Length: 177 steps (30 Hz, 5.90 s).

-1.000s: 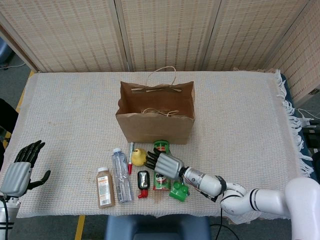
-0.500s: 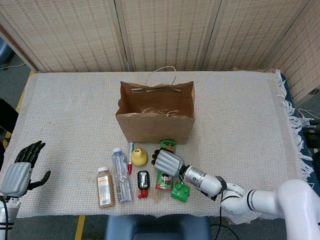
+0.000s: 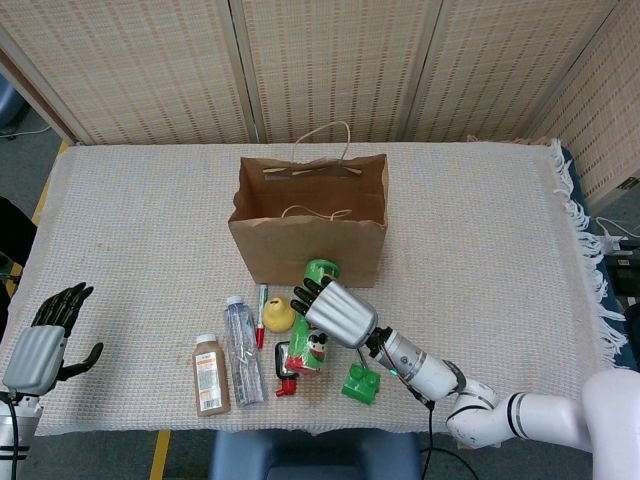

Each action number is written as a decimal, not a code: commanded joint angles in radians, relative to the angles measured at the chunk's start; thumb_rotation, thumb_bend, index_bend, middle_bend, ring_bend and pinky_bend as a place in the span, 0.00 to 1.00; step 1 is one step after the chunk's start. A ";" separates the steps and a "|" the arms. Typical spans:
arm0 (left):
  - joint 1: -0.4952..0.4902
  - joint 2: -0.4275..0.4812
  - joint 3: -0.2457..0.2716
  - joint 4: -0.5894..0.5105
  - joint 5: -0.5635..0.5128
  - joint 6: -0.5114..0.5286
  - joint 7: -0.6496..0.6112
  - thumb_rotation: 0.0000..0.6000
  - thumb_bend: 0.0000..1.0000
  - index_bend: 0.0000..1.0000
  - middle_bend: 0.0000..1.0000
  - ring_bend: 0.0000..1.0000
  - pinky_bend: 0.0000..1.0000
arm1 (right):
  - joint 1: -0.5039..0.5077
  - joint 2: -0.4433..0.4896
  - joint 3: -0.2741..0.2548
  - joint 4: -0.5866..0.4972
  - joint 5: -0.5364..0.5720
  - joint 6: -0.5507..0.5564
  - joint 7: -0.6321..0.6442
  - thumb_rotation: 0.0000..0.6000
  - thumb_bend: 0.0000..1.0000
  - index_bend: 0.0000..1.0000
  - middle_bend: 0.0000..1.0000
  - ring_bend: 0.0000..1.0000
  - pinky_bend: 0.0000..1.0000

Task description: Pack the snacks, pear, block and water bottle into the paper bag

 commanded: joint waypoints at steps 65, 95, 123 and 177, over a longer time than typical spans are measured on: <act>0.002 0.020 0.015 -0.033 0.007 -0.015 -0.022 1.00 0.34 0.00 0.00 0.00 0.07 | 0.134 -0.102 0.366 0.140 0.358 0.360 -0.953 1.00 0.28 0.68 0.61 0.64 0.71; 0.003 0.021 0.015 -0.033 0.006 -0.014 -0.023 1.00 0.34 0.00 0.00 0.00 0.07 | 0.165 -0.024 0.233 0.096 0.478 0.247 -1.208 1.00 0.07 0.00 0.17 0.10 0.30; 0.003 0.017 0.012 -0.022 0.001 -0.014 -0.013 1.00 0.34 0.00 0.00 0.00 0.07 | -0.008 0.188 0.128 -0.335 0.246 0.314 -0.439 1.00 0.04 0.00 0.14 0.08 0.26; -0.011 0.023 0.016 -0.028 -0.035 -0.067 0.045 1.00 0.34 0.00 0.00 0.00 0.07 | 0.177 0.188 -0.298 -0.486 0.830 -0.316 -0.418 1.00 0.00 0.02 0.12 0.07 0.23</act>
